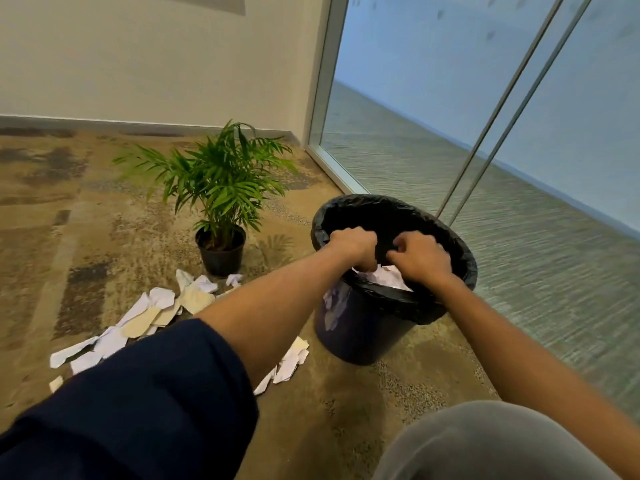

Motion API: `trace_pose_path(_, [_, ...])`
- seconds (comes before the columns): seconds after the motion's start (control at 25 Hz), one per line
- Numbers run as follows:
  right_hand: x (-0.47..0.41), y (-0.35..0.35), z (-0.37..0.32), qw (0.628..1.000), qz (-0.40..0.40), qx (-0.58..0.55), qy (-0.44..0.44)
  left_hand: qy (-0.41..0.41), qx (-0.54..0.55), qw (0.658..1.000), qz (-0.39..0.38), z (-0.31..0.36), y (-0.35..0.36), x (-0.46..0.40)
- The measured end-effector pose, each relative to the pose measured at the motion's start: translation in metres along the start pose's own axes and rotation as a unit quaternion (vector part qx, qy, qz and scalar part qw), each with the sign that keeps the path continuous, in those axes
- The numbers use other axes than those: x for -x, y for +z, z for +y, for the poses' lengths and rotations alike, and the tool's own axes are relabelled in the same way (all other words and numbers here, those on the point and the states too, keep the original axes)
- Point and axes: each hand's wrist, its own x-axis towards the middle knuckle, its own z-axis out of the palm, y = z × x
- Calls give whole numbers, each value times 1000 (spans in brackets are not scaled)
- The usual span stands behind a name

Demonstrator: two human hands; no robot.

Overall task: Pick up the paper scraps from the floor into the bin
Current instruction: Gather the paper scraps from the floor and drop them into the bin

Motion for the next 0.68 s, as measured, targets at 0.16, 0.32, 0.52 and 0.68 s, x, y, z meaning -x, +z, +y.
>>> trace_pose_path(0.16, [28, -22, -50, 970, 183, -54, -148, 109, 109, 966, 207, -35, -14, 36])
trace_pose_path(0.32, [55, -4, -97, 906, 248, -71, -335, 135, 190, 926, 298, -98, 7, 85])
trace_pose_path(0.52, [71, 70, -138, 881, 158, -62, -442, 18, 236, 931, 279, -177, 79, 147])
trace_pose_path(0.68, [86, 128, -146, 900, -49, 1, -434, -77, 244, 941, 223, -217, 153, 196])
